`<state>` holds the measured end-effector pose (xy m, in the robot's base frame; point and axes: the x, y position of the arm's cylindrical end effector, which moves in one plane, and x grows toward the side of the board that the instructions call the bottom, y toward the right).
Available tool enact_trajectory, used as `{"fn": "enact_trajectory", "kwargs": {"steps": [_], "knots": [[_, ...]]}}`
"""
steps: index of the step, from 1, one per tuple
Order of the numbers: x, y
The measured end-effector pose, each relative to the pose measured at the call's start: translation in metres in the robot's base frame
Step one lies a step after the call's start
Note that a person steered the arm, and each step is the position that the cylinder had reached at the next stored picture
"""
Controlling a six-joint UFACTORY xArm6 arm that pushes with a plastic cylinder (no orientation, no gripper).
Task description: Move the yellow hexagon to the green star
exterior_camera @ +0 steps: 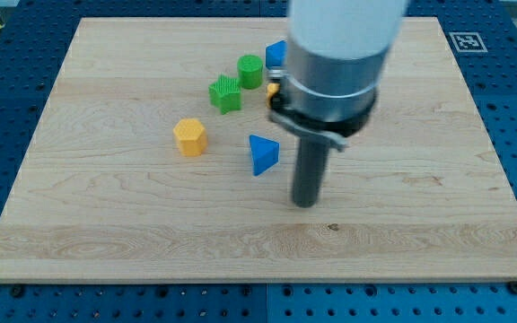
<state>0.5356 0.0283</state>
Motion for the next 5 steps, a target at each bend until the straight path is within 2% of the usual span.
{"fn": "enact_trajectory", "kwargs": {"steps": [3,4,5], "knots": [[-0.030,-0.186],[-0.033,-0.192],[-0.038,-0.165]]}}
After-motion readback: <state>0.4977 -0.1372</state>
